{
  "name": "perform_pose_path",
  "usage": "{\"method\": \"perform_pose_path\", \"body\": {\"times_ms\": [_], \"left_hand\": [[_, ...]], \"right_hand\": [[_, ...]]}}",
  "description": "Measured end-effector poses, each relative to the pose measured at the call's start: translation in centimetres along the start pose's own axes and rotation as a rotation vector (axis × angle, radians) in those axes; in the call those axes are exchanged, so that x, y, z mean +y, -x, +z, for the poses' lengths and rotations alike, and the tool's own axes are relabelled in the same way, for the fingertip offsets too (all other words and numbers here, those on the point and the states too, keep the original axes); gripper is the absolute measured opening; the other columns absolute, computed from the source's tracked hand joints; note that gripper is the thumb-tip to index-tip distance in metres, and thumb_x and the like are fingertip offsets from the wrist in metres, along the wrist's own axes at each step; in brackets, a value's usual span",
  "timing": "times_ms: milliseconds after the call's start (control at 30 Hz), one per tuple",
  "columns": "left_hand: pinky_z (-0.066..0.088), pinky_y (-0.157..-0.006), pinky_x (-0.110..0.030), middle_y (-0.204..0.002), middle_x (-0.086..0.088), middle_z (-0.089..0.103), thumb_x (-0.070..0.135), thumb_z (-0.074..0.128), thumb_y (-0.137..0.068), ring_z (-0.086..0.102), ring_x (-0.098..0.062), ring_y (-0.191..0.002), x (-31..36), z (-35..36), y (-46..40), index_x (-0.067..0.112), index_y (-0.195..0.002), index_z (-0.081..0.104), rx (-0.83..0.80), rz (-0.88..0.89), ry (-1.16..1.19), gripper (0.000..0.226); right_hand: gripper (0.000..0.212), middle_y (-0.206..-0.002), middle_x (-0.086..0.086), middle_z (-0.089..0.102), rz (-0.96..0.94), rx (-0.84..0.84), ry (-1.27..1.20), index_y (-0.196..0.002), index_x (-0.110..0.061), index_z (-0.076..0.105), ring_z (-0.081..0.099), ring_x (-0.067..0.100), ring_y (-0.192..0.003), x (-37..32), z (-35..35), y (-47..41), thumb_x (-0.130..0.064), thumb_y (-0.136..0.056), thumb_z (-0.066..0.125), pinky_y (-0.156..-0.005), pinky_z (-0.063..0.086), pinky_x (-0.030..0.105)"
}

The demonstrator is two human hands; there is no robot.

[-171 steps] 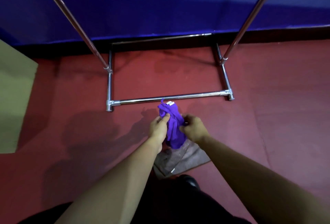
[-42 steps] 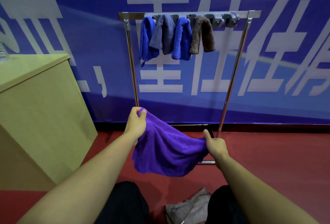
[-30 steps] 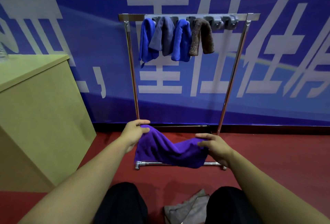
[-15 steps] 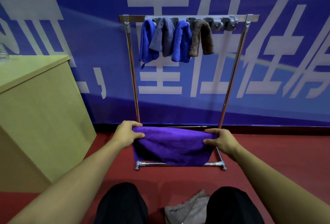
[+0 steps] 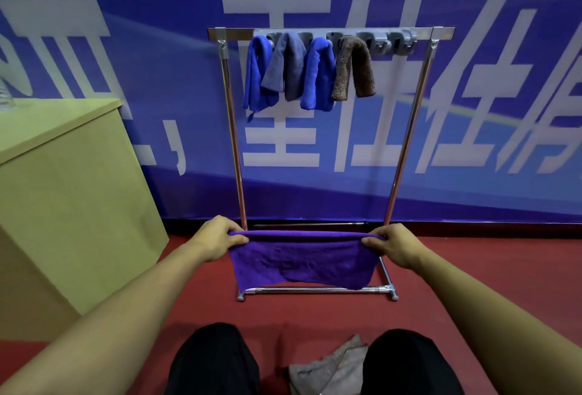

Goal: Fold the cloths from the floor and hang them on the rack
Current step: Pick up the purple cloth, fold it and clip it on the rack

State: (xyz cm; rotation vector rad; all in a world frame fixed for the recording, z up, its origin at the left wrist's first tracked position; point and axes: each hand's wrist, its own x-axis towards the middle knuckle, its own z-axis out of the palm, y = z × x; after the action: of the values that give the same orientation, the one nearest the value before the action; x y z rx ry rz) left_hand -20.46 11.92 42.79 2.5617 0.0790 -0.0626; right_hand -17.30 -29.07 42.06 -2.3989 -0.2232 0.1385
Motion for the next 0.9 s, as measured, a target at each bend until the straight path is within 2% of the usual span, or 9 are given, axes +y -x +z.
{"method": "perform_pose_path", "body": {"times_ms": [133, 267, 367, 500, 600, 667, 733, 800, 900], "left_hand": [[0.045, -0.064, -0.031, -0.069, -0.002, 0.069, 0.036, 0.072, -0.091, 0.056, -0.016, -0.063, -0.4, 0.1, -0.4, 0.020, -0.073, 0.073, -0.046, -0.007, 0.067, 0.024], [0.041, -0.066, -0.031, -0.071, -0.004, 0.065, 0.039, 0.068, -0.094, 0.052, -0.016, -0.067, -0.3, 0.6, -0.1, 0.003, -0.083, 0.073, -0.019, -0.093, 0.348, 0.038], [0.048, -0.074, -0.031, -0.089, -0.003, 0.076, 0.038, 0.063, -0.097, 0.063, -0.015, -0.075, 0.6, 1.2, 0.5, 0.005, -0.098, 0.074, 0.081, -0.144, 0.613, 0.035], [0.053, -0.078, -0.033, -0.097, 0.004, 0.077, 0.047, 0.052, -0.101, 0.070, -0.013, -0.088, 1.6, 1.7, 1.1, 0.023, -0.104, 0.070, 0.155, -0.109, 0.712, 0.030], [0.054, -0.093, -0.040, -0.103, 0.001, 0.076, 0.049, 0.050, -0.101, 0.070, -0.018, -0.100, 1.6, 2.0, 0.9, 0.022, -0.105, 0.068, 0.192, -0.064, 0.686, 0.032], [0.055, -0.094, -0.045, -0.102, -0.005, 0.075, 0.050, 0.051, -0.100, 0.070, -0.019, -0.097, 1.7, 2.3, 0.9, 0.020, -0.103, 0.066, 0.206, -0.066, 0.680, 0.033], [0.055, -0.093, -0.043, -0.102, -0.008, 0.072, 0.045, 0.056, -0.099, 0.067, -0.019, -0.094, 1.9, 2.6, 0.9, 0.020, -0.102, 0.065, 0.230, -0.050, 0.681, 0.027], [0.052, -0.088, -0.032, -0.106, 0.000, 0.069, 0.036, 0.060, -0.099, 0.065, -0.017, -0.096, 2.1, 2.8, 1.0, 0.024, -0.109, 0.064, 0.266, -0.049, 0.685, 0.016], [0.051, -0.087, -0.035, -0.112, 0.012, 0.064, 0.035, 0.060, -0.100, 0.063, -0.015, -0.091, 2.2, 2.7, 1.2, 0.036, -0.120, 0.059, 0.244, -0.071, 0.699, 0.021]], "right_hand": [[0.029, -0.063, 0.000, 0.060, 0.006, 0.026, 0.019, -0.075, -0.012, 0.069, 0.048, 0.011, -0.057, -0.5, 0.0, 0.1, -0.031, -0.096, 0.062, -0.058, 0.040, 0.023], [0.042, -0.062, 0.003, 0.045, -0.039, 0.089, -0.103, -0.064, -0.003, 0.052, 0.038, 0.013, -0.058, -0.8, 0.4, 0.2, -0.026, -0.099, 0.058, -0.058, 0.036, 0.031], [0.040, -0.071, 0.005, 0.059, 0.005, 0.175, -0.275, -0.081, 0.001, 0.064, 0.048, 0.014, -0.066, -1.3, 0.5, 0.7, -0.034, -0.099, 0.057, -0.065, 0.040, 0.034], [0.036, -0.084, 0.007, 0.073, 0.005, 0.292, -0.381, -0.091, -0.010, 0.071, 0.061, 0.015, -0.075, -1.8, 0.5, 0.8, -0.044, -0.095, 0.061, -0.072, 0.050, 0.037], [0.022, -0.092, 0.002, 0.071, -0.016, 0.318, -0.434, -0.100, -0.012, 0.067, 0.063, 0.014, -0.082, -2.3, 0.6, 0.9, -0.033, -0.096, 0.063, -0.071, 0.049, 0.018], [0.018, -0.088, -0.001, 0.062, -0.024, 0.321, -0.449, -0.108, -0.013, 0.061, 0.058, 0.013, -0.077, -2.6, 0.8, 1.1, -0.026, -0.096, 0.064, -0.064, 0.044, 0.006], [0.018, -0.077, -0.001, 0.050, -0.029, 0.283, -0.461, -0.114, -0.017, 0.054, 0.049, 0.009, -0.065, -2.7, 1.0, 1.3, -0.019, -0.098, 0.061, -0.055, 0.040, 0.006], [0.019, -0.073, -0.001, 0.047, -0.057, 0.234, -0.471, -0.119, -0.015, 0.049, 0.046, 0.003, -0.056, -2.4, 1.0, 1.3, -0.013, -0.101, 0.054, -0.052, 0.040, 0.009], [0.021, -0.090, 0.001, 0.061, -0.114, 0.187, -0.383, -0.113, -0.010, 0.057, 0.056, -0.005, -0.069, -1.5, 0.9, 1.1, 0.000, -0.102, 0.042, -0.071, 0.045, 0.008]]}}
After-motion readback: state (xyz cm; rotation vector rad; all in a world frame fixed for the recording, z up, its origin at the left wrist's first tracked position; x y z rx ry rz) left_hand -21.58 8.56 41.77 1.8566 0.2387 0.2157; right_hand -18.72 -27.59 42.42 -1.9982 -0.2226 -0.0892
